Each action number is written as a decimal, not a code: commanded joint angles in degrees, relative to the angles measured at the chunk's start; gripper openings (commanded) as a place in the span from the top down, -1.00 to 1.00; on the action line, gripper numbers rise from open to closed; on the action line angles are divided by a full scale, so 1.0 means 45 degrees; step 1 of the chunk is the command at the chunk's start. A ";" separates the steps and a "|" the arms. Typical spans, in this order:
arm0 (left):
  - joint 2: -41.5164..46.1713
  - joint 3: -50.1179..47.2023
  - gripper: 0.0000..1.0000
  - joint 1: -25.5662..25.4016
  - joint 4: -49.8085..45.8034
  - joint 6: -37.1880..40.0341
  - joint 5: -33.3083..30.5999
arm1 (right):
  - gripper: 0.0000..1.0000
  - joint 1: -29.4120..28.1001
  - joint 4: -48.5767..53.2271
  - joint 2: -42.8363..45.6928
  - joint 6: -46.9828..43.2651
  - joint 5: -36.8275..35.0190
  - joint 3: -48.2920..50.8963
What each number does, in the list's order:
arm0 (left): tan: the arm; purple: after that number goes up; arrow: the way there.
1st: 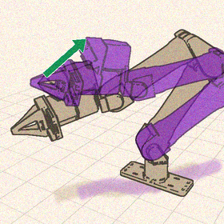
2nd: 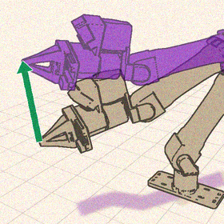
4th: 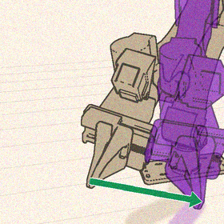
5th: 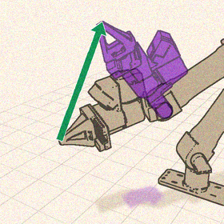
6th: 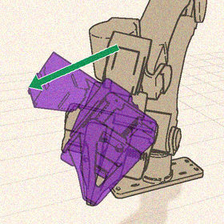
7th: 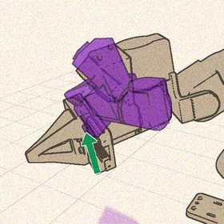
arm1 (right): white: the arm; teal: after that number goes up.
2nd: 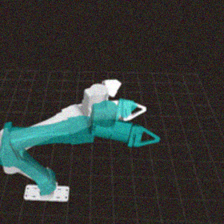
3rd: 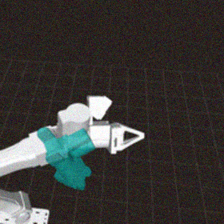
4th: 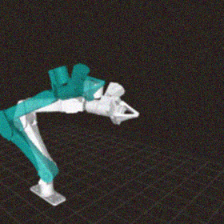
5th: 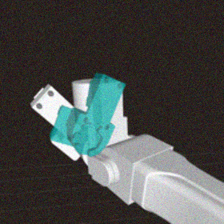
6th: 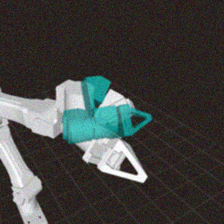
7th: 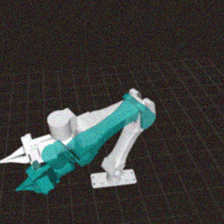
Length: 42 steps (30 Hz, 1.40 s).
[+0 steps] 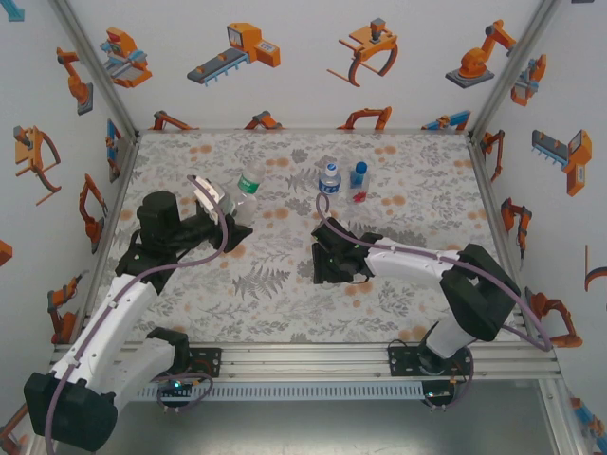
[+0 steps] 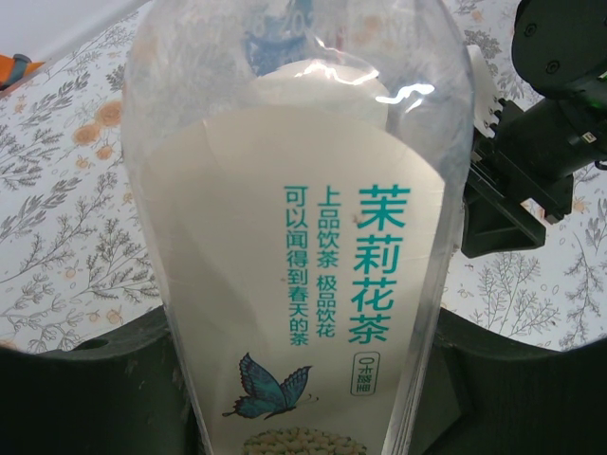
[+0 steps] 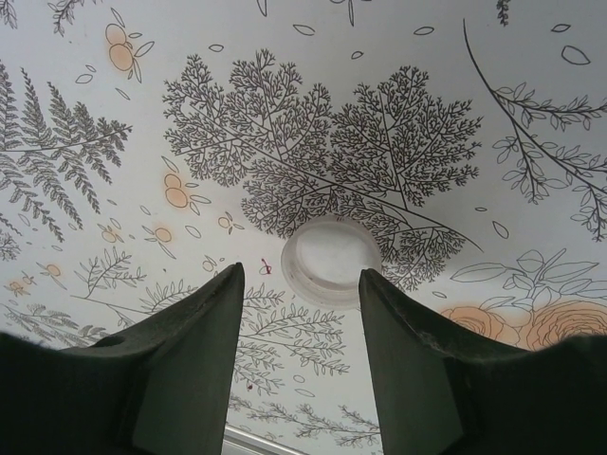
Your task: Screw on the bottle caps
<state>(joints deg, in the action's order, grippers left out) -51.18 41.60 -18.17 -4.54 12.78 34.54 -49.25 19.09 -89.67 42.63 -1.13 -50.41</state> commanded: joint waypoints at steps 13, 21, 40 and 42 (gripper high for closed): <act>-0.0063 0.0208 1.00 0.0070 0.0168 0.0245 0.0310 | -0.12 0.0047 0.0855 0.0300 -0.0196 -0.0580 -0.0716; -0.0067 0.0208 1.00 0.0056 0.0109 0.0242 0.0302 | -0.11 0.0056 0.0757 -0.0078 -0.0145 -0.0355 -0.0648; -0.0082 0.0247 1.00 0.0056 0.0031 0.0286 0.0312 | -0.12 0.0058 0.0738 -0.0446 -0.0138 -0.0340 -0.0580; -0.0074 0.0247 1.00 0.0069 0.0042 0.0279 0.0296 | -0.11 0.0047 0.0719 -0.0523 -0.0120 -0.0302 -0.0561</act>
<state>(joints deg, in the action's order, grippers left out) -51.42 41.60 -18.17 -4.56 12.80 34.54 -49.25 20.78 -91.13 42.22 -2.42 -52.31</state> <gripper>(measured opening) 0.555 0.556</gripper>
